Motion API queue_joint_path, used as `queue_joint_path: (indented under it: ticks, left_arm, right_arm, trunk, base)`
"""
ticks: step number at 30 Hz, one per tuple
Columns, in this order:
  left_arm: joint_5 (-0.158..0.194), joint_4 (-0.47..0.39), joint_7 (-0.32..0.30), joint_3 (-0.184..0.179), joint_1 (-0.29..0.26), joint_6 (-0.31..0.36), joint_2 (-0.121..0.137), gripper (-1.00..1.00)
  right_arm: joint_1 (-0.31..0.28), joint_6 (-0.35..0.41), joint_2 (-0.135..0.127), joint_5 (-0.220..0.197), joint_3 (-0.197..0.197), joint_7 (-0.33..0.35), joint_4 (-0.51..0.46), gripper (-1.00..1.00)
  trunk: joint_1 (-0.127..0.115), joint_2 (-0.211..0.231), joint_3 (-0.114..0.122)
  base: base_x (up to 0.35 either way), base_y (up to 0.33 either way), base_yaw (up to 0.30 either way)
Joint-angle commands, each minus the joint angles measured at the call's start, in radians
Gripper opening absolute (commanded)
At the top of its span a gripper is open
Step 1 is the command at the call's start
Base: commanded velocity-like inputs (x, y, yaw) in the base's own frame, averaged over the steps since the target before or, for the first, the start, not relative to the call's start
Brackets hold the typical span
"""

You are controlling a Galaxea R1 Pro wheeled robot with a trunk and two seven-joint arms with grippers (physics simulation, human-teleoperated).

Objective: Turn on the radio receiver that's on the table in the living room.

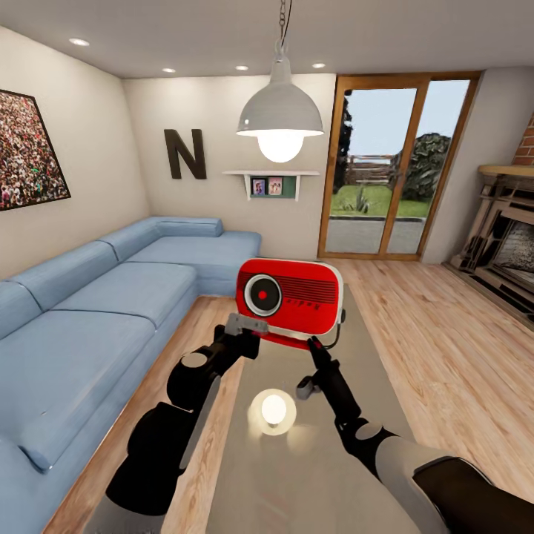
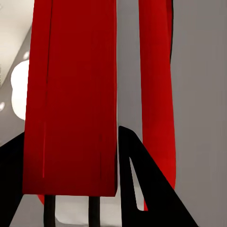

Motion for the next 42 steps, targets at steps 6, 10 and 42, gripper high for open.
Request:
queue_joint_path:
  ticks: [6,10,42]
  left_arm:
    - [0.083,0.000,-0.001,-0.002,-0.028,-0.001,0.000,-1.00]
    - [0.145,0.000,-0.001,-0.002,-0.048,-0.002,0.000,-1.00]
    - [0.153,0.030,-0.057,0.111,-0.129,0.010,0.000,-1.00]
  right_arm:
    - [0.000,0.000,-0.004,0.001,-0.006,0.000,0.000,-1.00]
    - [0.000,-0.001,-0.005,0.001,-0.006,0.000,0.006,-1.00]
    - [0.005,-0.002,-0.005,0.004,-0.006,0.000,0.016,-1.00]
  trunk:
    - [0.000,0.000,0.000]
    - [0.000,0.000,0.000]
    - [0.000,0.000,0.000]
  base:
    - [0.000,0.000,0.000]
    - [0.000,0.000,0.000]
    - [0.000,0.000,0.000]
